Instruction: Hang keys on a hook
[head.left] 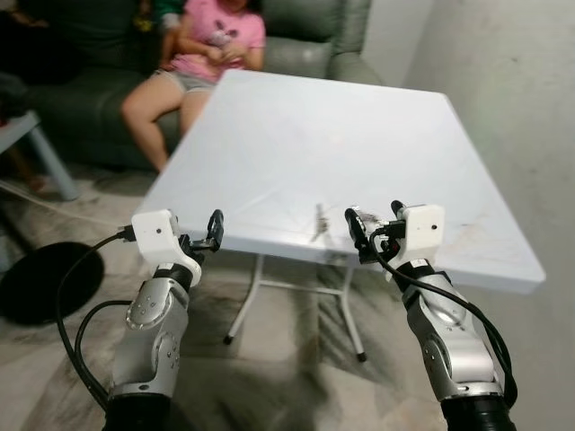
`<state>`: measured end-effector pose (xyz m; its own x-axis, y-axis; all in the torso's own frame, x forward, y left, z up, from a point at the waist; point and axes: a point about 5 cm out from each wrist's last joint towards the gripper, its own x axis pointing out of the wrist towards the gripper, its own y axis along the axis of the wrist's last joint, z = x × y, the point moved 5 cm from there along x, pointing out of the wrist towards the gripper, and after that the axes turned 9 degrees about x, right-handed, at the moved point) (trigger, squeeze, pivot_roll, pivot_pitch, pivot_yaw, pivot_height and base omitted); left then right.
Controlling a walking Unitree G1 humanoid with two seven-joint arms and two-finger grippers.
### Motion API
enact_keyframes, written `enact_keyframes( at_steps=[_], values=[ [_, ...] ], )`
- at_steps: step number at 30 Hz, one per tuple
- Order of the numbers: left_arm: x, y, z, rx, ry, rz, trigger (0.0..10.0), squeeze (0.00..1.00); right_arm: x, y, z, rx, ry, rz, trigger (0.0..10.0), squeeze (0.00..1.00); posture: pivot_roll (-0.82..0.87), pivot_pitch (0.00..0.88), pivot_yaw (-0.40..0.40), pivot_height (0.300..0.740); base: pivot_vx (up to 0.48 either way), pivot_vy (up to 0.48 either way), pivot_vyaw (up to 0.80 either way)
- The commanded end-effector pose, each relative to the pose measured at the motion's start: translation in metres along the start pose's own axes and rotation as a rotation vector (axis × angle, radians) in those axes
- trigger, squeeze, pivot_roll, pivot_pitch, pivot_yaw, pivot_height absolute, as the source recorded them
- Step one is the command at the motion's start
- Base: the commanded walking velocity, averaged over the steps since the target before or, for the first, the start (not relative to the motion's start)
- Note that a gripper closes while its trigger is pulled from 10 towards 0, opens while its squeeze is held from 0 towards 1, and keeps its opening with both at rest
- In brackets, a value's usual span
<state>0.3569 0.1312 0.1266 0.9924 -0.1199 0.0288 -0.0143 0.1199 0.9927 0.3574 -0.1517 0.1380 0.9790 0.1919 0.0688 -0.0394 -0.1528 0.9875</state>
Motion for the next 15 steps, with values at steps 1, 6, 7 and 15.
enact_keyframes(
  at_steps=[1,6,7,15],
  values=[
    [0.000,0.006,-0.011,0.030,0.031,0.016,10.0,0.00,0.003,0.004,-0.009,0.010,0.020,0.014,10.0,0.00,0.05,0.056,-0.075,0.732,0.000,0.000,0.00],
    [0.000,0.008,-0.008,0.034,0.030,0.024,10.0,0.00,0.003,0.003,-0.009,0.008,0.024,0.010,10.0,0.00,0.05,0.060,-0.077,0.732,0.000,0.000,0.00],
    [0.000,0.008,-0.008,0.034,0.030,0.024,10.0,0.00,0.003,0.003,-0.009,0.008,0.024,0.010,10.0,0.00,0.05,0.060,-0.077,0.732,0.000,0.000,0.00],
    [0.001,0.005,0.000,0.045,0.031,0.020,10.0,0.00,0.008,0.005,-0.014,-0.020,0.071,-0.001,10.0,0.00,0.05,0.057,-0.083,0.732,0.000,0.000,0.00]
  ],
)
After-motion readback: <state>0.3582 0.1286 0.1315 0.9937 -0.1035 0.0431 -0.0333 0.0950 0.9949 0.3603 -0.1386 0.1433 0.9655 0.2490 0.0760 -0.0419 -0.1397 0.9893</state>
